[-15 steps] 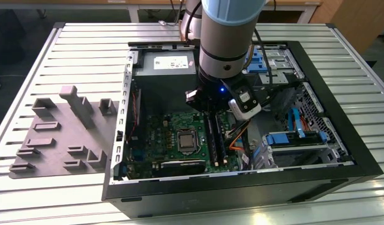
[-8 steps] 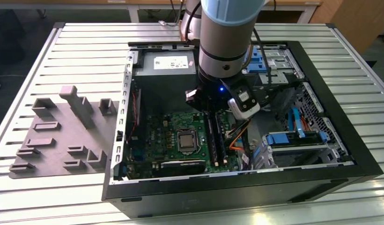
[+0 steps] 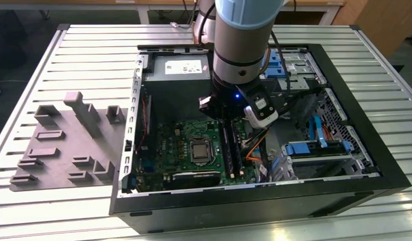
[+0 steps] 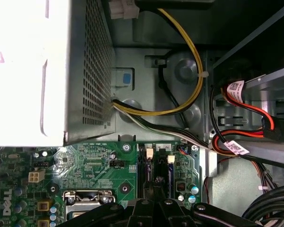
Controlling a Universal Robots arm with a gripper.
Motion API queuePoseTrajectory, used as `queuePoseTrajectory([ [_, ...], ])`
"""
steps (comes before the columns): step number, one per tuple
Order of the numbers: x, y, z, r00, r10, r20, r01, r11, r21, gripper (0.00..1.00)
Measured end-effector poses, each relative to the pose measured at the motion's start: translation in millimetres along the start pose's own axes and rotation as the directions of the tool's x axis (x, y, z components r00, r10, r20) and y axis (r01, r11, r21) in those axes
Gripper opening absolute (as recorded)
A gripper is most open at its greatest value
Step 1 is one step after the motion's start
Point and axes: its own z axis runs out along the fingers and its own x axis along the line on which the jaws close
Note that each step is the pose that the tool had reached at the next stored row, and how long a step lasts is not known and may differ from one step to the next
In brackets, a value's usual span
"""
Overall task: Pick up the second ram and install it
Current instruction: 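Press down the second ram until it locks into place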
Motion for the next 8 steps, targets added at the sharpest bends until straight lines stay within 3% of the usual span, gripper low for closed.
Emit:
queuePoseTrajectory([
  [8,0.0,0.0,1.5,1.0,0.0,0.0001,0.0,1.0,-0.0002,0.11],
])
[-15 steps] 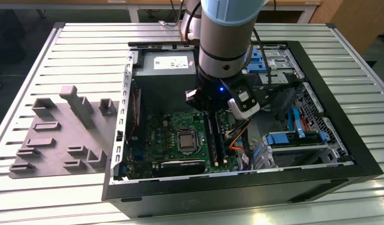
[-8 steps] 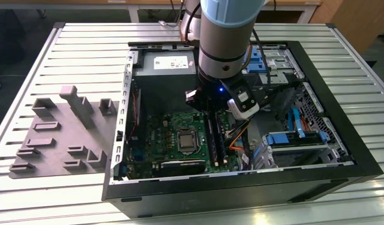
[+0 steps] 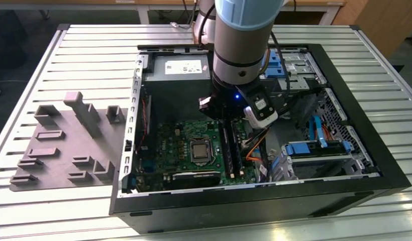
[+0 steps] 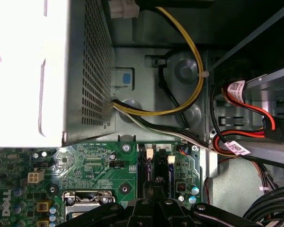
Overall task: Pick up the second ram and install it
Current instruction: 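Press down the second ram until it locks into place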
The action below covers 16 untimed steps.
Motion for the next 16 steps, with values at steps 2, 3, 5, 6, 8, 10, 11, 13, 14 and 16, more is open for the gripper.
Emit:
queuePoseTrajectory([
  [2,0.0,-0.1,1.0,1.0,0.0,0.0,0.0,1.0,-0.0001,0.11],
  [3,0.1,-0.1,1.5,1.0,0.0,0.0,0.0,1.0,0.0,0.11],
  [5,0.1,-0.2,2.3,1.0,0.0,0.0,0.0,1.0,0.0001,0.11],
  [6,0.1,-0.2,2.4,1.0,0.0,-0.0001,0.0,1.0,0.0002,0.11],
  [8,0.1,-0.2,2.4,1.0,0.0,-0.0001,0.0,1.0,0.0003,0.11],
  [10,0.1,-0.2,2.5,1.0,0.0,0.0,0.0,1.0,0.0,0.11],
  [11,0.1,-0.2,2.8,1.0,0.0,0.0,0.0,1.0,0.0,0.11],
  [13,0.1,-0.3,4.0,1.0,0.0,0.0001,0.0,1.0,-0.0002,0.11],
  [14,0.2,-0.4,4.4,1.0,0.0,0.0,0.0,1.0,0.0,0.11],
  [16,0.2,-0.4,4.7,1.0,0.0,-0.0001,0.0,1.0,0.0003,0.11],
])
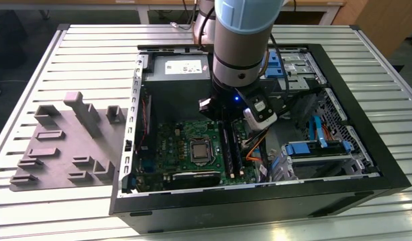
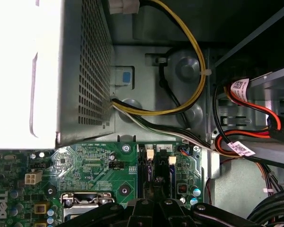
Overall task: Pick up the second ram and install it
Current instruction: 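Press down the second ram until it locks into place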
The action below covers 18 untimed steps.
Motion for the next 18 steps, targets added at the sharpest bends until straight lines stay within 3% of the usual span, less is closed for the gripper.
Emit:
queuePoseTrajectory([
  [18,0.2,-0.4,4.9,1.0,0.0,0.0,0.0,1.0,0.0,0.11],
])
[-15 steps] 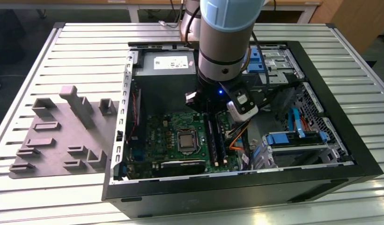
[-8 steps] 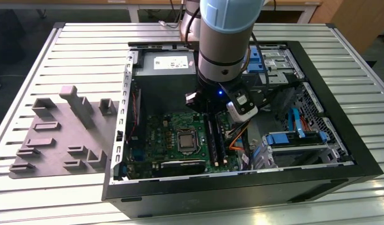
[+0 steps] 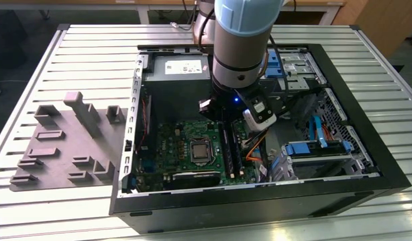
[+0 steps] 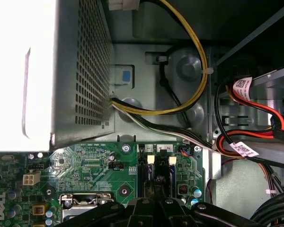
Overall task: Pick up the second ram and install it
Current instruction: 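Press down the second ram until it locks into place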
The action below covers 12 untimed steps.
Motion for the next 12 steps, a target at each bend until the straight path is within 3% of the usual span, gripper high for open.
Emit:
queuePoseTrajectory([
  [6,-0.2,0.4,-2.5,1.0,0.0,0.0008,0.0,1.0,-0.0021,0.11],
  [12,-0.7,1.6,-18.7,1.0,0.0,0.0001,0.0,1.0,-0.0003,0.11],
])
